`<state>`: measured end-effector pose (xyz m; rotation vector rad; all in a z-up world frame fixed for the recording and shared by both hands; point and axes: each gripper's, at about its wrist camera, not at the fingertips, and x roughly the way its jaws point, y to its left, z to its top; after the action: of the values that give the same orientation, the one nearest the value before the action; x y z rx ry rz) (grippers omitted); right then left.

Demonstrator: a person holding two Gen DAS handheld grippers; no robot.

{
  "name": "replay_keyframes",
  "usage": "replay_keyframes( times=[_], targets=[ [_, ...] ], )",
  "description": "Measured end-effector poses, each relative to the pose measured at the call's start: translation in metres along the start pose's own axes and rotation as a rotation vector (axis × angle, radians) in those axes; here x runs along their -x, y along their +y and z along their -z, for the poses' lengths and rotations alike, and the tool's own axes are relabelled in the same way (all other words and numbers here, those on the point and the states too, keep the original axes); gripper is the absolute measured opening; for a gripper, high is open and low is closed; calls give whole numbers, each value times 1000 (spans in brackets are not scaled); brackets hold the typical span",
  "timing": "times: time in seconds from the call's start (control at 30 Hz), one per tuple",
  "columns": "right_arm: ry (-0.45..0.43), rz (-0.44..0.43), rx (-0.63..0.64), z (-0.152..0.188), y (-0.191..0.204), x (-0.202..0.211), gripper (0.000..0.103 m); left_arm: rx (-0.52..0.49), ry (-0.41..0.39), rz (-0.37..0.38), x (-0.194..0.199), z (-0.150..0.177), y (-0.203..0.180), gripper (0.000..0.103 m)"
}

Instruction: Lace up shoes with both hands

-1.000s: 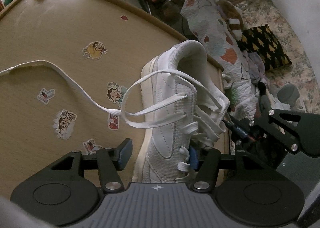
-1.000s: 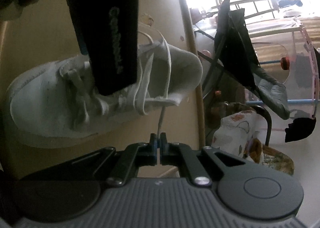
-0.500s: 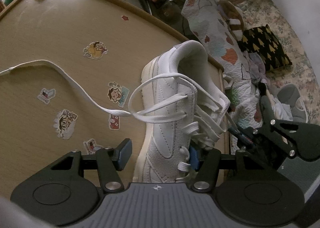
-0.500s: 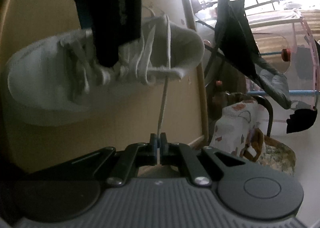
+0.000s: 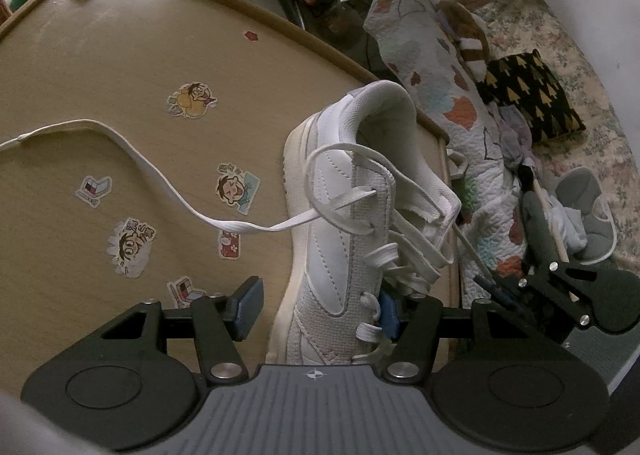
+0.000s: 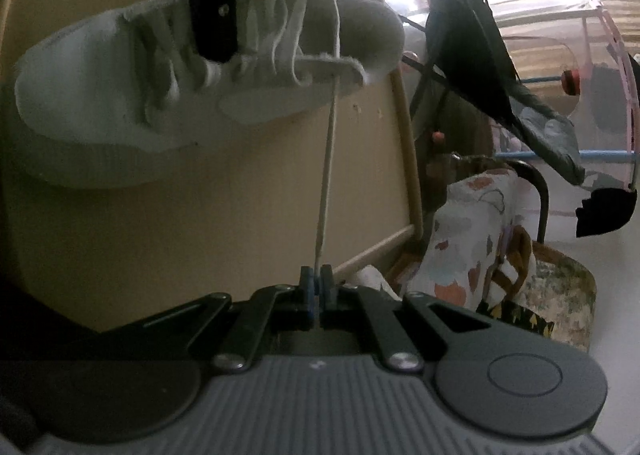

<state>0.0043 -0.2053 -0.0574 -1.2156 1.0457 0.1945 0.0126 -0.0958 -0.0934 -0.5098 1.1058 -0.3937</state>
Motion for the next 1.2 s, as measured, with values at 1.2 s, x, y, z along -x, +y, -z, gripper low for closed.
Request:
replay_keyframes(
  times=[1.2],
  targets=[
    [72,-67,-247,61,-9,9,2,-34,10,-14,6,-10,-15,64]
  ],
)
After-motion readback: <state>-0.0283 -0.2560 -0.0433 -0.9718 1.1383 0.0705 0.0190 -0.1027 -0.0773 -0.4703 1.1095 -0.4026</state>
